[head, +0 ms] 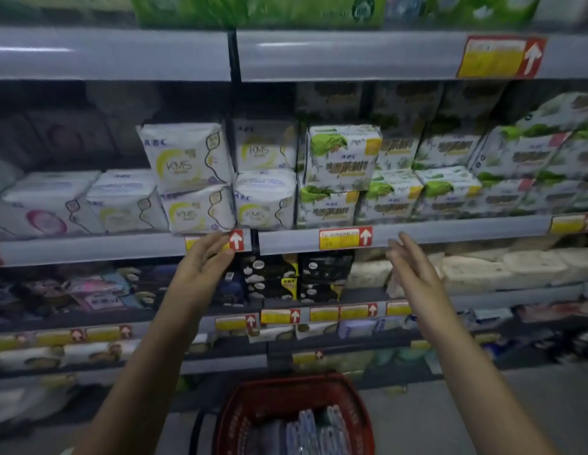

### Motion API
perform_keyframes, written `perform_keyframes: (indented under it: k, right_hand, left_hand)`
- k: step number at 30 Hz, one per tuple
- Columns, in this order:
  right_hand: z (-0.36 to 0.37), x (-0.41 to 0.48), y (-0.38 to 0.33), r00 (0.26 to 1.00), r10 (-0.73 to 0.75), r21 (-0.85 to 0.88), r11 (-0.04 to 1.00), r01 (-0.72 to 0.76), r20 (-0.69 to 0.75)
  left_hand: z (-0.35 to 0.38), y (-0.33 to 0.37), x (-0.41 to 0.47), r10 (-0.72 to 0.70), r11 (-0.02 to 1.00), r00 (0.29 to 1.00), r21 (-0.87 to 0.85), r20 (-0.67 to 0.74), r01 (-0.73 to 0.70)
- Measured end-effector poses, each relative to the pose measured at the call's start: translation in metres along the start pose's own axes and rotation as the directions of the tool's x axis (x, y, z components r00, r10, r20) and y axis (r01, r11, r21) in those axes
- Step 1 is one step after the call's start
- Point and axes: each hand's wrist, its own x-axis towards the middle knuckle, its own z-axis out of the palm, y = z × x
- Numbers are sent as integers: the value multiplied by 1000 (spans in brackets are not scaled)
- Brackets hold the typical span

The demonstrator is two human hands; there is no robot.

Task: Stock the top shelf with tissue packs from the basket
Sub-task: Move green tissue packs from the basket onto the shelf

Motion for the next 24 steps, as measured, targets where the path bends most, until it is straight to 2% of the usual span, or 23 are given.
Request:
perform_keyframes:
  k: [7,12,24]
  right_hand:
    - [0,-18,47,992,126,45,991,-125,-15]
    - [4,-28,79,978,206,60,977,-205,-13]
    - [6,-43,128,953,304,45,952,-304,3]
  left_hand:
    - [1,-52,-32,-132,991,987,31,89,130]
    - [4,-80,-42,-211,976,975,77,75,206]
    - [10,-126,-51,-334,942,942,-27,41,335]
